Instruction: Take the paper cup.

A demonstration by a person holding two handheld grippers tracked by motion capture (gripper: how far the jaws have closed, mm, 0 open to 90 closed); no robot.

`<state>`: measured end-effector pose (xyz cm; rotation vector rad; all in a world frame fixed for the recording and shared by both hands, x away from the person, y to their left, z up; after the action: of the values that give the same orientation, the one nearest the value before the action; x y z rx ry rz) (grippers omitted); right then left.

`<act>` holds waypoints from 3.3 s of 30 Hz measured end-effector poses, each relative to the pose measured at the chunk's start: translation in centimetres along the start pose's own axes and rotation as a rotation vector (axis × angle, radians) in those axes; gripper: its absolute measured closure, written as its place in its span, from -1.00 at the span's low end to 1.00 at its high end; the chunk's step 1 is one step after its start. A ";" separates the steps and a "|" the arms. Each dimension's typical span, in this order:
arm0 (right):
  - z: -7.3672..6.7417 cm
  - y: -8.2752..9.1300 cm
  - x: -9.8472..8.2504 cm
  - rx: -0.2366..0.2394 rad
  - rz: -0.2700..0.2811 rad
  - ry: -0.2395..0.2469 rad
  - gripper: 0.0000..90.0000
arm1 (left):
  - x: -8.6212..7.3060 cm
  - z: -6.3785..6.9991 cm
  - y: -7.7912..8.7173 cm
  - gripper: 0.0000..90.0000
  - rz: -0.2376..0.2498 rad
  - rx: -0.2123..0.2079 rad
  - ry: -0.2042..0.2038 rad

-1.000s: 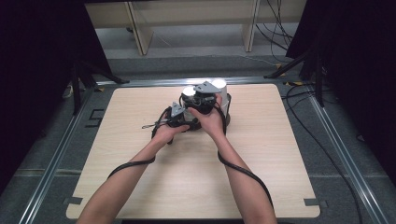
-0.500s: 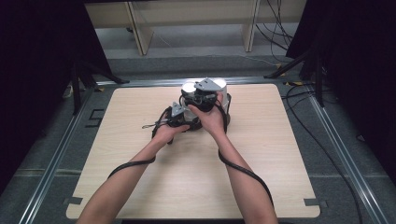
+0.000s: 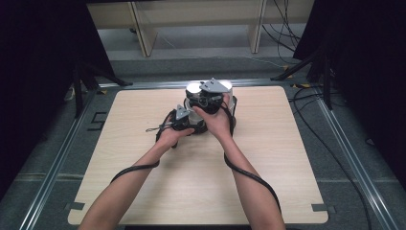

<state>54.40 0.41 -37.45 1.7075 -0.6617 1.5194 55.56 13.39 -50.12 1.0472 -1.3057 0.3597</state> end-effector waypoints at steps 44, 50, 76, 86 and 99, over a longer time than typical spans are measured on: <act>-0.7 2.0 2.3 0.014 0.099 0.007 -0.21 | 0.2 0.1 0.9 -0.69 0.015 -0.009 -0.012; -1.0 2.4 2.5 0.025 0.102 0.002 -0.21 | 0.4 0.2 1.8 -0.70 0.028 -0.002 -0.021; -1.7 5.2 1.6 0.039 0.102 0.015 -0.21 | 0.0 0.7 7.6 -0.96 0.074 -0.039 -0.058; -2.4 6.4 1.1 0.060 0.106 0.032 -0.21 | -0.3 1.5 9.4 -1.00 0.107 -0.054 -0.088; -2.8 7.7 -0.3 0.081 0.071 -0.010 -0.21 | -0.1 3.0 11.4 -1.00 0.136 -0.093 -0.114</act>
<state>46.70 -1.93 -36.24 1.7702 -0.6811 1.6073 45.30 17.03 -45.62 0.9140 -1.4861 0.3418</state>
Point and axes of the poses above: each handheld gripper's, and its own axes: y roughly backward along the jaws, x roughly out of its top, z roughly to its right, the point moved 2 cm from there along -y, roughly forward along the jaws, and after that the axes turned 3 degrees about -y, right-handed, at the moved point
